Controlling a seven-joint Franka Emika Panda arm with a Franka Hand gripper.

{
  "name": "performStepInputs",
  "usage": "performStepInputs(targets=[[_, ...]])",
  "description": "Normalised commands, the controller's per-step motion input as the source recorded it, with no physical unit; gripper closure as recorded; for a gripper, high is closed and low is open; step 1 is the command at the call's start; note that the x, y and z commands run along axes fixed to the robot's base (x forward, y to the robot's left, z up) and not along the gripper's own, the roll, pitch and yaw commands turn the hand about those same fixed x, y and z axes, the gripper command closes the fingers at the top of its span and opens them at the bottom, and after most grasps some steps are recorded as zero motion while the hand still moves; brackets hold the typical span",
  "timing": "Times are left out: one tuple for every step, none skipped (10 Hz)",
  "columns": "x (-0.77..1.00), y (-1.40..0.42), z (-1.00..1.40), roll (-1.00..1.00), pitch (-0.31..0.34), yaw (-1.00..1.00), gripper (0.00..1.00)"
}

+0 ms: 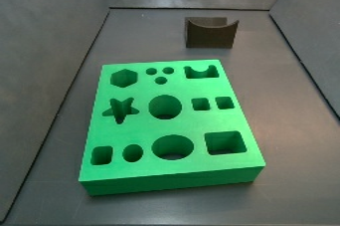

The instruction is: Insert the arch object.

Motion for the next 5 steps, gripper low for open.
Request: performStepInputs(targets=[[0.0,0.0,-0.22,-0.05,-0.017,-0.03,1.0],[0.0,0.05,0.0,0.0,0.0,0.0,1.0],[0.4,0.09,-1.0,0.01,0.056,0.15,1.0],[0.57,0.08,-1.0,0.0,0.0,0.2,1.0],[0.57,0.06,-1.0,0.0,0.0,0.2,1.0]])
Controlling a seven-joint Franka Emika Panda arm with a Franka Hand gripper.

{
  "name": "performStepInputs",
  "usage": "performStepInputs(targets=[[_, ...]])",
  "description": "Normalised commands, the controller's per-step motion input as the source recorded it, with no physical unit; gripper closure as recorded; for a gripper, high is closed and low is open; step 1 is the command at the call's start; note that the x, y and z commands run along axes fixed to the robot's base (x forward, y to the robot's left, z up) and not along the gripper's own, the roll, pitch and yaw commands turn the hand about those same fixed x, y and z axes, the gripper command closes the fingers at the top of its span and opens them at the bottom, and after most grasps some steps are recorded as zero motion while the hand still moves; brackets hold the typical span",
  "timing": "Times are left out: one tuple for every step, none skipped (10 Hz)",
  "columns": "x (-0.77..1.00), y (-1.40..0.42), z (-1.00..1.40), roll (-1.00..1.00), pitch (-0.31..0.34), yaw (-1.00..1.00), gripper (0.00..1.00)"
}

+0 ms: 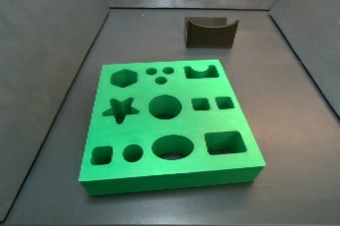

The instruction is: Insert the arch object.

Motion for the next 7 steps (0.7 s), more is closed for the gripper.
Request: performStepInputs(targets=[[0.6,0.23,-1.0,-0.19,0.0,0.44,1.0],[0.41,0.23,-1.0,-0.08,0.0,0.48,1.0],[0.29,0.16,-1.0,0.02,-0.004,0.21,1.0],[0.21,0.16,-1.0,0.03,-0.003,0.12,1.0],[0.17,0.07,-1.0,0.0,-0.009,0.04,1.0],[0.13,0.0,-1.0,-0.01,-0.029,-0.01,1.0],[0.01,0.0,-1.0,-0.03,-0.06,-0.11,1.0]])
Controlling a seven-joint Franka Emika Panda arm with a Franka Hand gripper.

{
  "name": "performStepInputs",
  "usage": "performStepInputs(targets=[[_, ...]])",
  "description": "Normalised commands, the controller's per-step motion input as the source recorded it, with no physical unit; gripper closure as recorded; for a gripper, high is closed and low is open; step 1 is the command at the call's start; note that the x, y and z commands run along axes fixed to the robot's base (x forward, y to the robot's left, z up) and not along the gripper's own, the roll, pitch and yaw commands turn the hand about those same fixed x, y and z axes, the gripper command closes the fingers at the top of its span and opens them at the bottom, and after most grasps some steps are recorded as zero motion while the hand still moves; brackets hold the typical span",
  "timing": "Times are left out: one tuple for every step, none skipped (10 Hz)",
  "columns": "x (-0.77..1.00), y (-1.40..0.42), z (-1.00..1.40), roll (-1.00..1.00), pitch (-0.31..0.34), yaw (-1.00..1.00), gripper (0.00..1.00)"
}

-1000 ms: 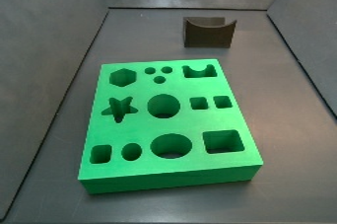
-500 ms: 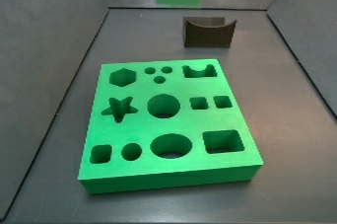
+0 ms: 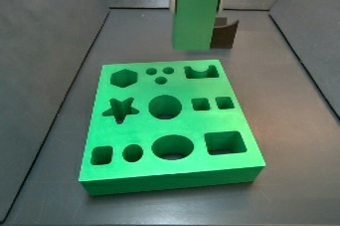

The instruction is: Insert the arch object.

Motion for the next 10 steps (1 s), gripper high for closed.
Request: performStepInputs(targets=[[0.06,0.01,-1.0,-0.02,-0.051,-0.07,1.0],[0.17,0.03,-1.0,0.0,-0.02,-0.03,1.0],[0.09,0.0,-0.98,0.02,0.0,-0.02,1.0],[0.34,0.0,-0.73,0.18,0.08,-0.05,1.0],[0.49,0.0,-0.59,0.28,0.154,-0.09,1.0],[0.58,0.0,-0.56,0.27,0.199,-0.18,1.0],[0.48,0.0,-0.62,0.24,0.129,-0.15,1.0],[0.2,0.0,-0.73,0.16,0.0,-0.1,1.0],[0.0,0.0,-0.85,0.0,-0.11,0.0,1.0],[0.0,0.0,-0.88,-0.04,-0.117,0.0,1.0]])
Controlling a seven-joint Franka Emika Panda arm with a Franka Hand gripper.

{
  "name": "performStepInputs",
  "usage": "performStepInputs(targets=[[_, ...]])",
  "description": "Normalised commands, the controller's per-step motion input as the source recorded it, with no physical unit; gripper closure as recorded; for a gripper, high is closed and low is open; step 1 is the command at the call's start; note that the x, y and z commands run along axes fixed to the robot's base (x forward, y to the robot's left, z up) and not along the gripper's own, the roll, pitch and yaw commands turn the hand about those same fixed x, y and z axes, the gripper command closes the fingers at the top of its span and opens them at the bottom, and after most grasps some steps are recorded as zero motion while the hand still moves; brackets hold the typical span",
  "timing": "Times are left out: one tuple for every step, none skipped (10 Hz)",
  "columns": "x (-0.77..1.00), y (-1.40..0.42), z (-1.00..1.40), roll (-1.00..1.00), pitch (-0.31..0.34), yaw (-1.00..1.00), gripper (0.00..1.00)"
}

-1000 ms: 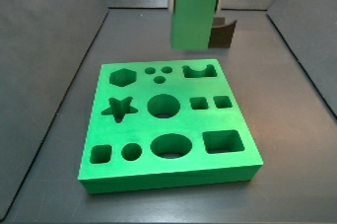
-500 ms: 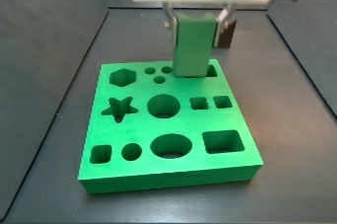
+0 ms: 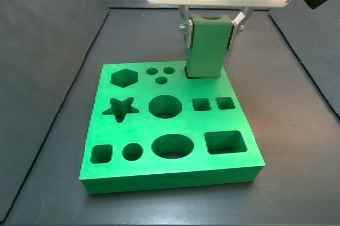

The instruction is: Insert the arch object.

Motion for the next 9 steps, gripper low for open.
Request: performStepInputs(targets=[[0.0,0.0,-0.83,-0.03,-0.14,0.07,1.0],[-0.14,0.0,-0.76,-0.01,-0.164,0.05,1.0],[-0.12,0.0,-0.73,-0.01,-0.147,0.05,1.0],[-0.17,0.0,-0.71,-0.03,-0.171,0.03,1.0],[-0.21,0.0,-0.82,0.0,-0.216,0.12,1.0],[-0.21,0.0,-0.8,0.07,-0.204,0.49,1.0],[-0.05,0.0,-0.87,0.11,-0.14,0.45,1.0],[0.0,0.0,-0.9,0.13,-0.099,0.4,1.0],[0.0,0.0,-0.91,0.11,-0.089,0.38,1.0]])
